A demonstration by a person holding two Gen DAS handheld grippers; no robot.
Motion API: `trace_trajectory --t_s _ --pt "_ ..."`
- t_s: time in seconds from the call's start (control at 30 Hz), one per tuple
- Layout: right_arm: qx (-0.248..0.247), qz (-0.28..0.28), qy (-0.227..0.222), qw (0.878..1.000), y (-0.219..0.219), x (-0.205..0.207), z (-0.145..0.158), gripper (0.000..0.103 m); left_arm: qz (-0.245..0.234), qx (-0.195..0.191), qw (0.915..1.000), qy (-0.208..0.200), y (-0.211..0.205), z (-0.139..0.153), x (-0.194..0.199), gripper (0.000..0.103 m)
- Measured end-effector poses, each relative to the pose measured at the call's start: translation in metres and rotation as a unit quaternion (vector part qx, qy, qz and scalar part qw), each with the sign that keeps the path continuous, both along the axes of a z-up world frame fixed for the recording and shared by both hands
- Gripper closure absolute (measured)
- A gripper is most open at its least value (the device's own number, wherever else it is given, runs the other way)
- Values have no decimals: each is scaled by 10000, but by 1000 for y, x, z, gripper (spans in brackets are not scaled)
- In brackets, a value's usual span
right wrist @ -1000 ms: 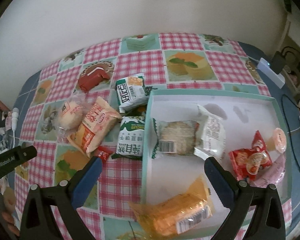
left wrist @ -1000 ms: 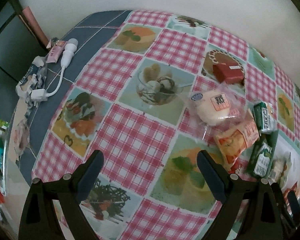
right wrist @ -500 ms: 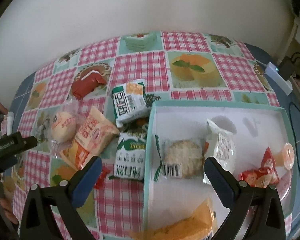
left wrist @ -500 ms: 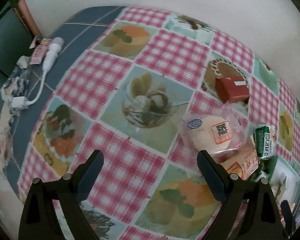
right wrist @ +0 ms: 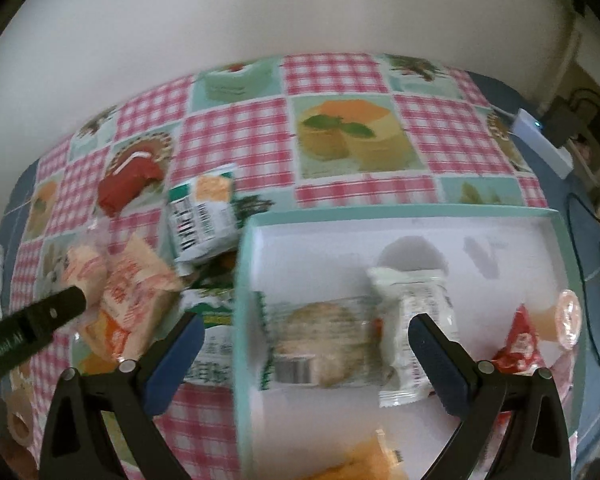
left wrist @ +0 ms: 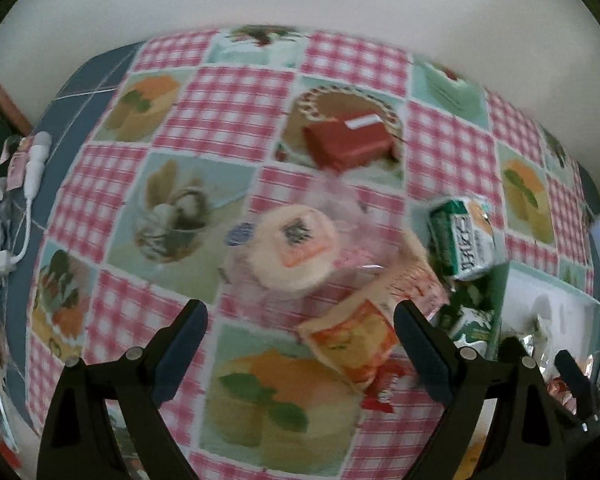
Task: Organize snacks
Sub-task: 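Grasp the orange bread bag with the left gripper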
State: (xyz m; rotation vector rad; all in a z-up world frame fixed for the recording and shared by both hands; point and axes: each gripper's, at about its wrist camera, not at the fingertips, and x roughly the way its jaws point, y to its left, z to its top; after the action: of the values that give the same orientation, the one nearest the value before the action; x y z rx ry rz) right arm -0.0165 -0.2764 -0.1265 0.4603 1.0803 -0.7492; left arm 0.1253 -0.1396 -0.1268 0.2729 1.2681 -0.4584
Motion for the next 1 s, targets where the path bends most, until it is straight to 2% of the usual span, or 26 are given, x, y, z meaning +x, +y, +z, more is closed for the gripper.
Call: trace_trajectory --t_s 0.13,0.27,0.37,0.4,0.5,0.6,0.67,0.77,1.0 --pt "-2 -194 -2 9998 -13 -11 4 0 -149 -52 9998 116 -11 -6 -9 9" --pt "1 -425 -37 9991 -24 -21 8 0 -346 10 9994 41 -23 -8 -18 9" --pt "46 -542 -79 9985 -29 -27 10 0 -510 46 9987 39 -32 -12 -24 20" --pt "55 -571 -81 9983 -30 -28 10 0 -555 69 9984 43 -34 -13 -25 27" --pt "81 -640 -76 9979 -33 -31 10 0 -714 136 9974 16 -43 -17 -32 30" --pt "97 -634 -95 9979 -32 -30 11 0 -822 245 9963 3 -49 -22 -38 39" --pt "102 -598 -130 9981 -30 -29 12 0 -772 335 9965 10 -51 -26 -39 41" --pt "129 -495 -207 9985 -24 -25 14 0 -623 235 9977 137 -46 -29 -35 42" --pt "225 -83 -337 9991 -4 -3 15 0 -262 297 9990 219 -26 -32 -21 42"
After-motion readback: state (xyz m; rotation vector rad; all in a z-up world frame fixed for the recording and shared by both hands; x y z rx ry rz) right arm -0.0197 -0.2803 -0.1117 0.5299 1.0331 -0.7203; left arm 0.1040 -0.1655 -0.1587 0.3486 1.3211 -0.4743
